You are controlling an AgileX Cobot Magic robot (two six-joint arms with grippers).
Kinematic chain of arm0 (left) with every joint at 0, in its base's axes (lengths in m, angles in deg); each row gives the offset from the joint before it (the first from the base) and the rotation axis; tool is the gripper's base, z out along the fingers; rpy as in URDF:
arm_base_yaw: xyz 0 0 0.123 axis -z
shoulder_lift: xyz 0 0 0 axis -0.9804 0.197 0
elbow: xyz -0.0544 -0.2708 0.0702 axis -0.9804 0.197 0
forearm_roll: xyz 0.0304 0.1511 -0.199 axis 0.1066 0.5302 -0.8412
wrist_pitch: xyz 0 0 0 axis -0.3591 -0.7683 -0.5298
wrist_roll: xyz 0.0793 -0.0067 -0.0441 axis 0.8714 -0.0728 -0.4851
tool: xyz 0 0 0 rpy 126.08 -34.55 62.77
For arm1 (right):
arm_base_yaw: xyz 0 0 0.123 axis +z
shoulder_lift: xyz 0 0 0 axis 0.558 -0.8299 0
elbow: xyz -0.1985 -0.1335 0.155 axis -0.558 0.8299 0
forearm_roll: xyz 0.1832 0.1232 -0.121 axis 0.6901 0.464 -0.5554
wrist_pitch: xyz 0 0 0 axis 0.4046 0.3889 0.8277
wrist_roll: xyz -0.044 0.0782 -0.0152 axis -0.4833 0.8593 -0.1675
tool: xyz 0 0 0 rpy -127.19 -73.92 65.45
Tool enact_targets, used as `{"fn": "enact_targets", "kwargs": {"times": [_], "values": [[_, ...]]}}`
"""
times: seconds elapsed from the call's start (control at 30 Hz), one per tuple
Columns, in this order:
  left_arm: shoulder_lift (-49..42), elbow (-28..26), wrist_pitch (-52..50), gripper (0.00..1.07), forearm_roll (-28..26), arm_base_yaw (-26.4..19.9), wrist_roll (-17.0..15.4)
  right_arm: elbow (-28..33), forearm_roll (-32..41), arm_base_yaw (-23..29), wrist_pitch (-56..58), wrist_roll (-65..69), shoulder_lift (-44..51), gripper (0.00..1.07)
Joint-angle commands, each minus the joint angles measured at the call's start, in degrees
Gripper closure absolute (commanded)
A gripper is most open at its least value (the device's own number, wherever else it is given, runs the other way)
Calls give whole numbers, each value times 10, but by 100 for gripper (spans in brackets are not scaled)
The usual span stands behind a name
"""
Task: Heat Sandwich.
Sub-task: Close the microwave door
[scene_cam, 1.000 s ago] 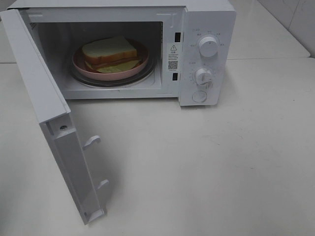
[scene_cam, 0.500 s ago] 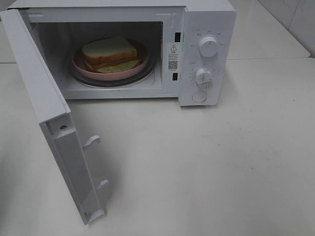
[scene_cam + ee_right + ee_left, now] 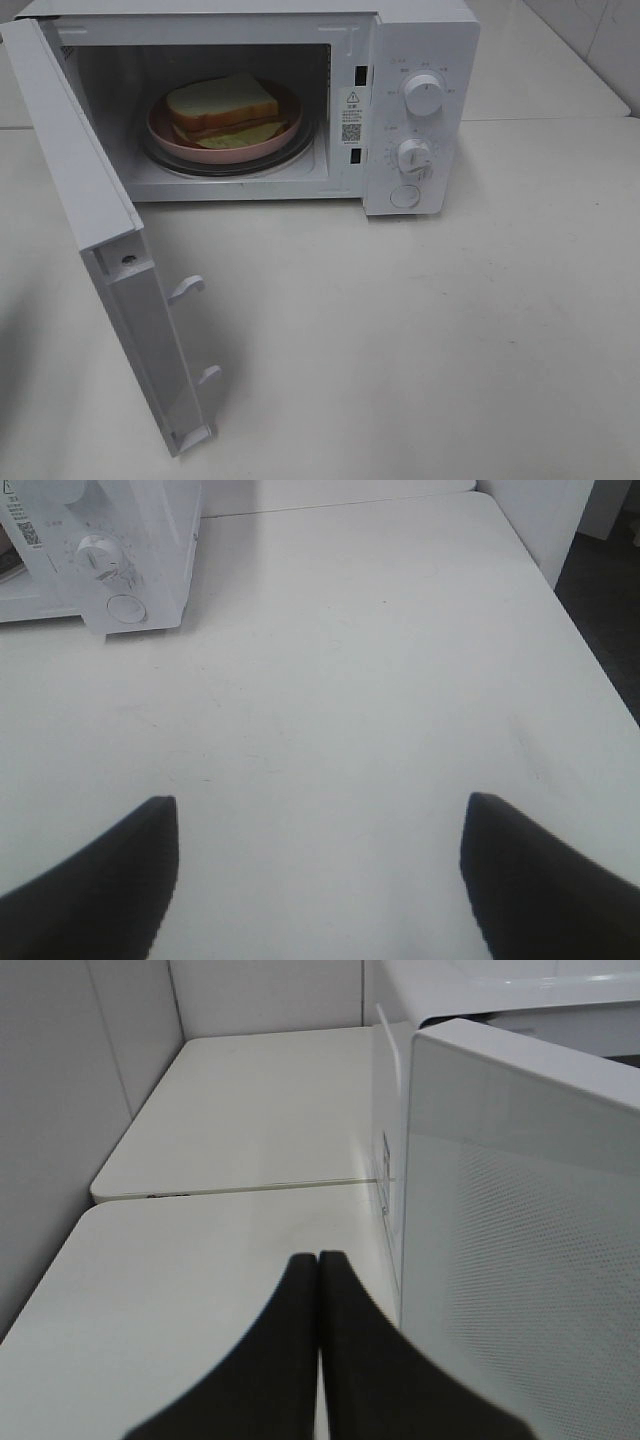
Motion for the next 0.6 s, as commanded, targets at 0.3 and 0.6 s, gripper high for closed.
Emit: {"fn": "enact_targets", "kwargs": {"times": [0.3, 0.6], "values": [[172, -9, -175, 107, 79, -2, -50, 1, 2, -4, -8, 4, 16, 32], [260, -56, -191, 107, 119, 80, -44, 1, 2, -4, -8, 4, 16, 32]]}}
